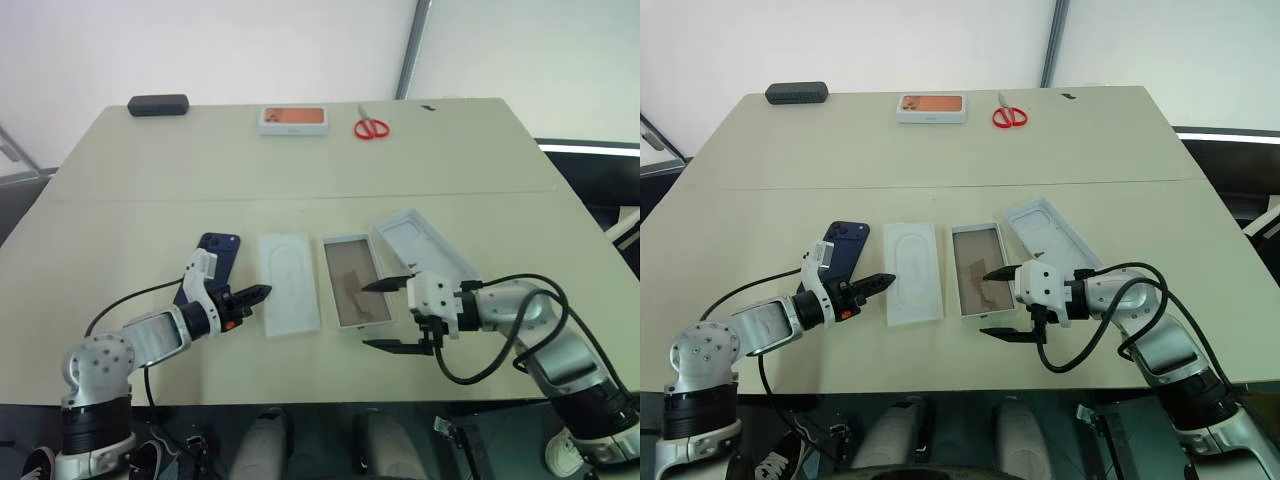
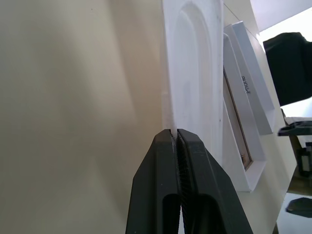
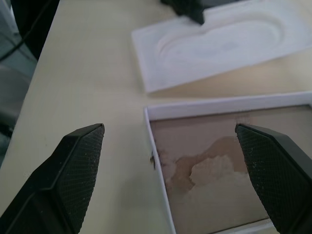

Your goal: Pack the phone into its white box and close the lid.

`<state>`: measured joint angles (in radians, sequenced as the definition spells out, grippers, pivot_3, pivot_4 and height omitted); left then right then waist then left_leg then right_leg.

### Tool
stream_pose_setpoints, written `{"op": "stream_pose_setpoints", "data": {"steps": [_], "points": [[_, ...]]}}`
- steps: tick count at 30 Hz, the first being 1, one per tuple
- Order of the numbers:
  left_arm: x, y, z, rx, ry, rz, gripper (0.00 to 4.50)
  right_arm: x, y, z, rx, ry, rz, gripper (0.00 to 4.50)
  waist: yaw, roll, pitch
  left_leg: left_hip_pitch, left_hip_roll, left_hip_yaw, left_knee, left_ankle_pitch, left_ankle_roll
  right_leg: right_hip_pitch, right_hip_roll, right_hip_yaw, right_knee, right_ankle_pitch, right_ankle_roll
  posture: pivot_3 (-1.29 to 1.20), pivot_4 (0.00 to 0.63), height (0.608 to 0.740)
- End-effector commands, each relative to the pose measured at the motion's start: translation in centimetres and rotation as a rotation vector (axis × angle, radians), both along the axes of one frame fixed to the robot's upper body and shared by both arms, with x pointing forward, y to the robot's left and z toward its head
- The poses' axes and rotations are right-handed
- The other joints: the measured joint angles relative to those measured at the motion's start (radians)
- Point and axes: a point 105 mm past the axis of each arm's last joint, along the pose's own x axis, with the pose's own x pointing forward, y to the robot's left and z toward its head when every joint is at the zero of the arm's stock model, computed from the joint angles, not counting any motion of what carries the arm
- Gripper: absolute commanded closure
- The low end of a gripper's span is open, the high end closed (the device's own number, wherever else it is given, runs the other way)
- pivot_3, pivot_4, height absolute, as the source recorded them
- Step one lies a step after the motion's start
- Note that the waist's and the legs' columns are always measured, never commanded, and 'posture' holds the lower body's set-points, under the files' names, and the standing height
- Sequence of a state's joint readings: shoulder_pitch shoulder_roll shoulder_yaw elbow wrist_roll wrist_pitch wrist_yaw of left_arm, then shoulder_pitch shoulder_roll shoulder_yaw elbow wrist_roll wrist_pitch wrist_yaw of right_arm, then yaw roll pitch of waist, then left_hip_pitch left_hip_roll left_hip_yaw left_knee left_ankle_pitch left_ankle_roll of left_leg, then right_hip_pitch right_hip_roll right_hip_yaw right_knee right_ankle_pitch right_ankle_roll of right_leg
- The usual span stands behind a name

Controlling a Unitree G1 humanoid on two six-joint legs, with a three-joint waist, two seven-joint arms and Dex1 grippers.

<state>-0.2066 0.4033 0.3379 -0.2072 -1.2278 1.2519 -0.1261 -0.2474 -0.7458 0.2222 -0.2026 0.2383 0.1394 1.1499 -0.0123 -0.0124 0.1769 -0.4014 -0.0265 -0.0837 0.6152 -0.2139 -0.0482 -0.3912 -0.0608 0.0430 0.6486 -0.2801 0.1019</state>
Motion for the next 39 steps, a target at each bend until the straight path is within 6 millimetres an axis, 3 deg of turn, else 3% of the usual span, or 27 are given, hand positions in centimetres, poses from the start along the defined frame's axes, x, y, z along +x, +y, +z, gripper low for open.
{"op": "stream_pose_setpoints", "data": {"steps": [1, 3, 6, 12, 22, 27, 30, 34, 39], "points": [[0.7, 0.0, 1.9, -0.034, -0.057, -0.002, 4.46, 0.2, 0.6, 0.1, -0.009, -0.018, 0.035, 0.0, 0.0, 0.0, 0.0, 0.0, 0.0, 0.0, 0.0, 0.0, 0.0, 0.0, 0.0, 0.0, 0.0, 0.0, 0.0, 0.0, 0.15, 0.74], [1.2, -0.1, 2.3, -0.022, -0.071, 0.001, 4.49, 0.4, 0.7, -0.7, -0.043, -0.013, 0.054, 0.25, 0.0, -0.001, 0.0, -0.001, 0.0, 0.0, 0.0, 0.0, 0.0, 0.0, 0.0, 0.0, 0.0, 0.0, 0.0, 0.0, 0.15, 0.74], [1.3, -0.3, 2.6, -0.014, -0.081, -0.002, 4.5, 0.6, 0.4, -1.2, -0.066, -0.001, 0.06, 1.25, 0.0, -0.001, 0.001, -0.001, 0.0, 0.0, 0.0, 0.0, 0.0, 0.0, 0.0, 0.0, 0.0, 0.0, 0.0, 0.0, 0.15, 0.74], [1.7, -0.6, 3.4, -0.036, -0.12, -0.001, 4.5, 0.9, 0.6, -1.7, -0.089, -0.034, 0.075, 4.44, -0.001, -0.001, 0.001, -0.002, 0.0, 0.0, 0.0, 0.0, 0.0, -0.002, 0.0, 0.0, 0.0, 0.0, 0.001, 0.0, 0.15, 0.74], [2.7, -1.5, 5.5, -0.138, -0.147, 0.008, 4.5, 1.9, 4.5, -1.1, -0.002, -0.079, 0.089, 4.44, -0.001, -0.002, 0.001, -0.002, 0.0, -0.001, 0.0, 0.0, -0.001, -0.003, 0.0, 0.0, 0.001, 0.001, 0.001, 0.0, 0.15, 0.74], [2.3, -2.4, 5.0, -0.131, -0.129, -0.021, 4.5, 2.6, 5.8, -1.5, 0.008, -0.094, 0.051, 4.44, -0.001, -0.002, 0.001, -0.003, 0.0, -0.001, 0.0, 0.0, -0.001, -0.003, 0.0, 0.0, 0.001, 0.001, 0.001, 0.0, 0.15, 0.74], [2.2, -2.7, 4.5, -0.122, -0.114, -0.022, 4.5, 3.0, 5.5, -1.4, 0.006, -0.101, 0.022, 3.55, -0.001, -0.002, 0.001, -0.003, 0.0, -0.001, 0.0, 0.0, -0.001, -0.003, 0.0, 0.0, 0.0, 0.001, 0.001, 0.0, 0.15, 0.74], [1.9, -3.0, 4.3, -0.121, -0.111, -0.027, 4.5, 2.6, 4.2, -0.6, -0.001, -0.11, 0.021, 1.62, 0.0, -0.002, 0.001, -0.003, 0.0, -0.001, 0.0, 0.0, -0.001, -0.003, 0.0, 0.0, 0.0, 0.001, 0.001, 0.0, 0.15, 0.74], [1.9, -3.5, 4.0, -0.115, -0.104, -0.049, 4.5, 2.5, 0.7, 1.6, 0.02, -0.109, -0.045, 1.62, 0.002, -0.002, 0.002, -0.004, -0.001, -0.001, 0.001, 0.0, -0.001, -0.003, 0.0, 0.0, 0.0, 0.001, 0.001, 0.0, 0.15, 0.74]]}}
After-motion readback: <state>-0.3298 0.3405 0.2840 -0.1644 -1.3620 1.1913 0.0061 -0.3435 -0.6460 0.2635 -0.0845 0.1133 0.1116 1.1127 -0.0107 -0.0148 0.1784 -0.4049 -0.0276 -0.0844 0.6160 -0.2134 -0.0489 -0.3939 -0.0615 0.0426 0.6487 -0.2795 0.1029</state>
